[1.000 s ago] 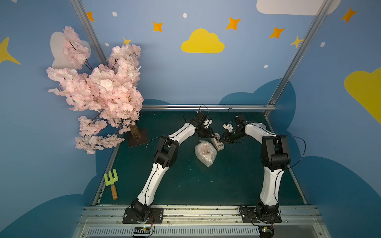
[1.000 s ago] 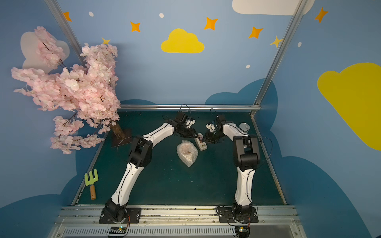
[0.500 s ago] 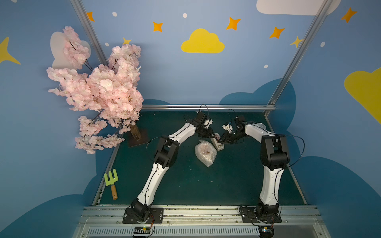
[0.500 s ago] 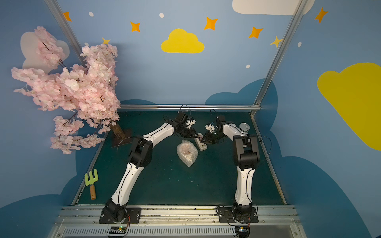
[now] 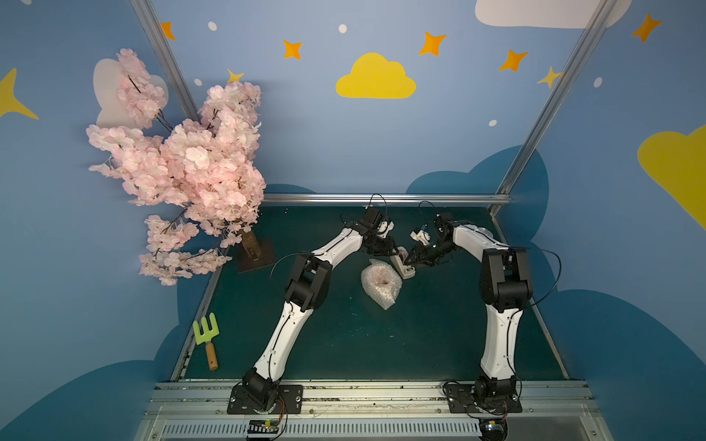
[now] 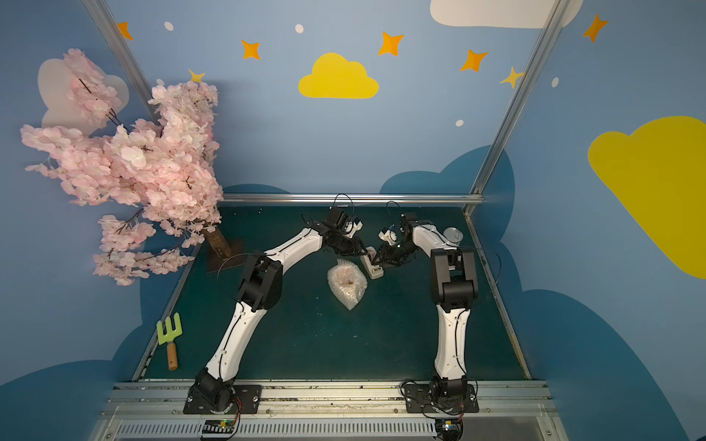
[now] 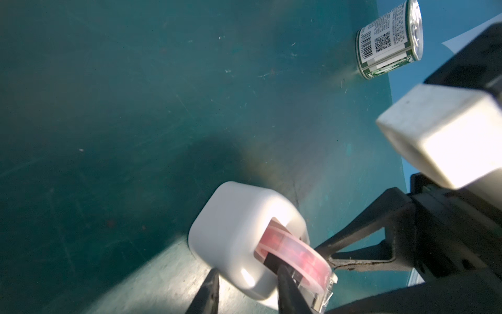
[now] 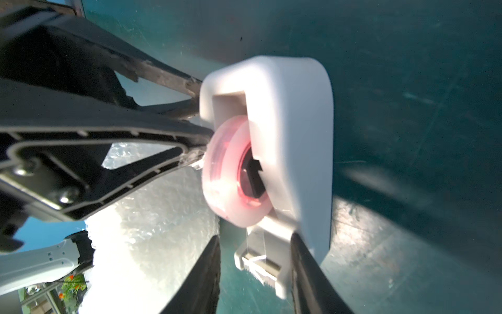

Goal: Wrap mugs in bubble wrap
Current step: Tear off the tape using the Tape Cutter.

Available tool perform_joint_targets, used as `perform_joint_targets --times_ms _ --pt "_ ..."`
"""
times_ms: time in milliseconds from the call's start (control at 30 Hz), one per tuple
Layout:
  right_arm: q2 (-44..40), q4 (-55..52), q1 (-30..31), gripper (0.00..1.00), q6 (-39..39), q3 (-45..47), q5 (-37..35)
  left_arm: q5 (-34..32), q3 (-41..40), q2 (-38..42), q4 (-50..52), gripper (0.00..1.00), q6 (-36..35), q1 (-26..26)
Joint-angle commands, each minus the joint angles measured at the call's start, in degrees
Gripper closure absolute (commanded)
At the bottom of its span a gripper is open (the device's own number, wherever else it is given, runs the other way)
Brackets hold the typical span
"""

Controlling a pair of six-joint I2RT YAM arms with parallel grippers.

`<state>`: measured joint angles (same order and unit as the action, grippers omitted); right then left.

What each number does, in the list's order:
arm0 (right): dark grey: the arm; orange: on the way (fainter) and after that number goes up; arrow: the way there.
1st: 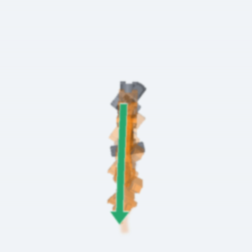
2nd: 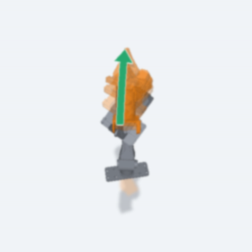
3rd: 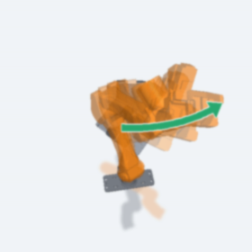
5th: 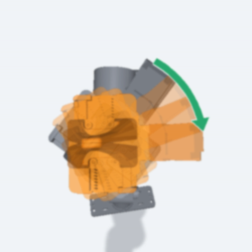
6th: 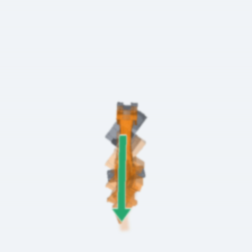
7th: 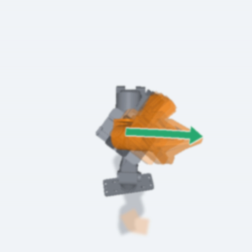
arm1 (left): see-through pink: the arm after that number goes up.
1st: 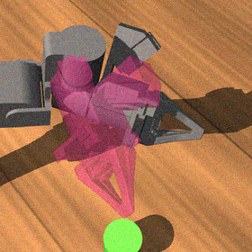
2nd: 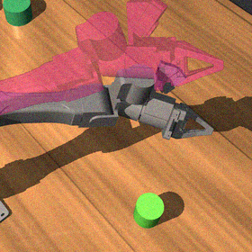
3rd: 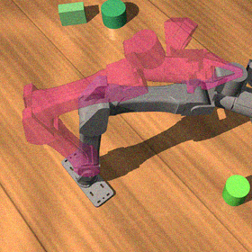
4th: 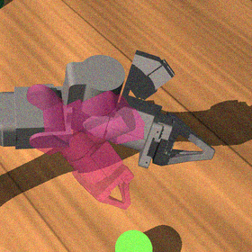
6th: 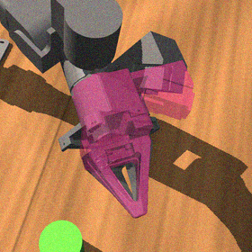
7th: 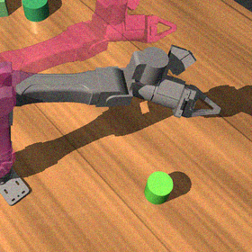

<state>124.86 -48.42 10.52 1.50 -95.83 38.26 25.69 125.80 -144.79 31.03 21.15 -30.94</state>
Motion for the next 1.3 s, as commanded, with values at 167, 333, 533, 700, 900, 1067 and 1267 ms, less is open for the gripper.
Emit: perform_joint_targets --times_ms 167,333,533,700,900,1067,1267 --pt "3.4 -3.1 -1.0 0.57 3.8 -3.1 2.5 -1.2 0.0 -1.0 2.2 0.65 -0.9 -0.1" --pt "4.4 -4.1 -0.9 0.58 4.1 -4.0 2.2 -1.2 -0.5 -0.9 2.0 0.65 -0.9 -0.1" --pt "5.6 -4.9 -0.4 0.62 4.7 -4.8 3.3 -1.2 -0.9 -0.7 1.8 0.66 -0.9 -0.1" --pt "5.8 -4.7 -0.1 0.65 4.6 -4.4 4.4 -1.3 -1.2 -0.6 1.8 0.66 -1.0 -0.1" --pt "6.0 -4.3 0.1 0.65 4.1 -4.3 4.4 -1.3 -1.2 -0.7 1.7 0.67 -0.9 -0.1" --pt "6.5 -3.8 0.2 0.67 3.4 -4.3 5.6 -1.3 -1.2 -0.7 1.7 0.67 -0.9 -0.1" --pt "6.8 -4.1 0.7 0.69 3.6 -4.5 6.3 -1.2 -1.3 -0.7 1.6 0.67 -0.9 -0.1"
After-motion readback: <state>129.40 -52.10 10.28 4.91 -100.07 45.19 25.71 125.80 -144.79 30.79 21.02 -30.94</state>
